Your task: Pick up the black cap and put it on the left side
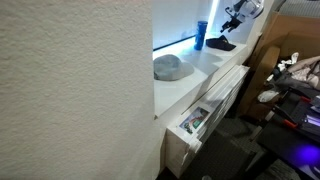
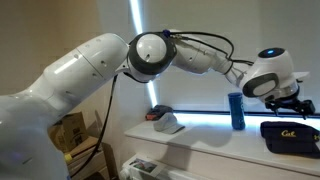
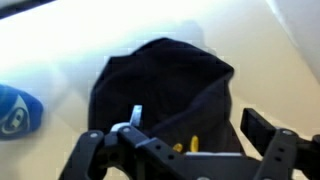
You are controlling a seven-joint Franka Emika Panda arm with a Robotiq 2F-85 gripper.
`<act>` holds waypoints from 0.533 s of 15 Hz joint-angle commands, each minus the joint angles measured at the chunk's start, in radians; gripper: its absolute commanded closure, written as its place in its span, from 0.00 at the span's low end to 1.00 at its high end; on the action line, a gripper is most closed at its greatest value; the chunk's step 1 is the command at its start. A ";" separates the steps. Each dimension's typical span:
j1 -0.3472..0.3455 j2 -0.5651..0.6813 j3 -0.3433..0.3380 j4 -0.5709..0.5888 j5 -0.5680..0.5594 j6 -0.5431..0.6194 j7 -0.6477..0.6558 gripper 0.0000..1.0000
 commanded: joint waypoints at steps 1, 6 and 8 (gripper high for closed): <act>0.026 0.002 -0.002 -0.009 0.006 0.026 0.004 0.00; 0.019 -0.008 -0.024 -0.026 -0.010 0.009 0.025 0.00; 0.009 0.002 -0.012 -0.004 -0.005 -0.016 0.023 0.00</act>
